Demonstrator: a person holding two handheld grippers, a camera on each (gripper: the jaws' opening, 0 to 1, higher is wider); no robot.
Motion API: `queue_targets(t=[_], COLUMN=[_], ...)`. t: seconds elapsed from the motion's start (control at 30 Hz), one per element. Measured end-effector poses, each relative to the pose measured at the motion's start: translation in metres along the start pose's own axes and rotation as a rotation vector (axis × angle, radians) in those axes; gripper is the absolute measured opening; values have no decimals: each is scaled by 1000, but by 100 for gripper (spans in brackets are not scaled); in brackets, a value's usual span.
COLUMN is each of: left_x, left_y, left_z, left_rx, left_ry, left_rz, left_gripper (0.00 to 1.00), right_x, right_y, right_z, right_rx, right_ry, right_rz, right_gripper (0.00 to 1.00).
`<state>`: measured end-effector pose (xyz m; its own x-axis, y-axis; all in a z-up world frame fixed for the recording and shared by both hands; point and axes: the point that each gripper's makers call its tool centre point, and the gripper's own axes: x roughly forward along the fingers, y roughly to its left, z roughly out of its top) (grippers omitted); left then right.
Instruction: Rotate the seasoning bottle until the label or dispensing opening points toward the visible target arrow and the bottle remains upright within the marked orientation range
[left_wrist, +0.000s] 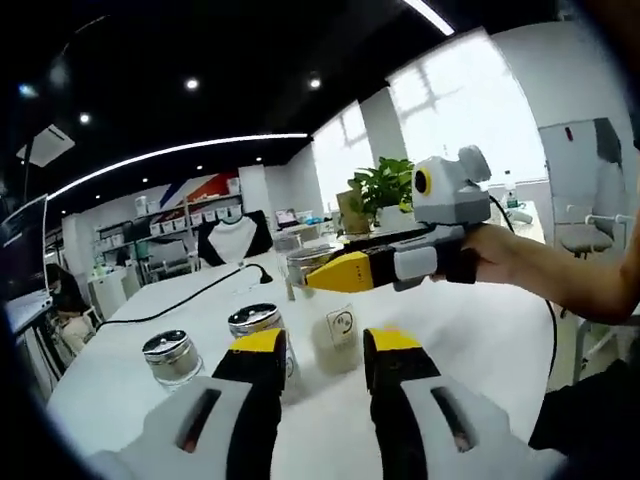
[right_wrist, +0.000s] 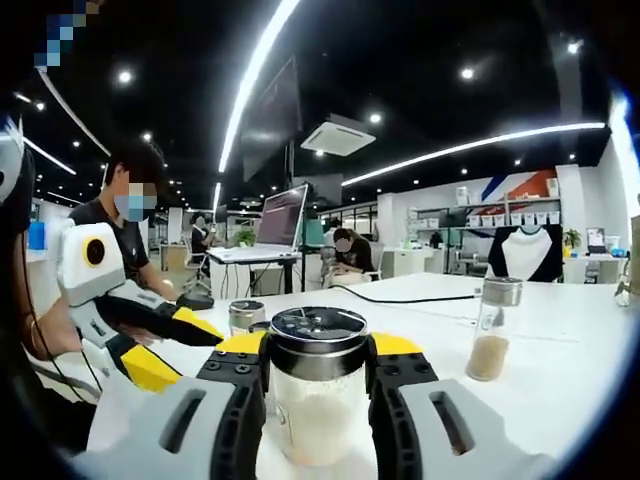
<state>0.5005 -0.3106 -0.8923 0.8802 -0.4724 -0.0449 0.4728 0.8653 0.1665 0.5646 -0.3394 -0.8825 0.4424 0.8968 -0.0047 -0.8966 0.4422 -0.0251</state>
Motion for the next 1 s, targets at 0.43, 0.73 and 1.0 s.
queue_targets(t=[0.43,0.73,1.0], left_x=[-1,-8,-3], left_y=[3,20,38], left_z=[3,20,26], left_rx=[13,54,38], left_ry=[25,-35,-24], left_rz=[1,24,36], left_gripper=[51,57,67], right_x=[-9,-35,-52], right_y=[3,4,-8], right_z=[4,10,9], right_rx=[-16,-55,-73], right_ry=[-5,15,40], right_rz=[-10,-86,-190], right_gripper=[36,46,54])
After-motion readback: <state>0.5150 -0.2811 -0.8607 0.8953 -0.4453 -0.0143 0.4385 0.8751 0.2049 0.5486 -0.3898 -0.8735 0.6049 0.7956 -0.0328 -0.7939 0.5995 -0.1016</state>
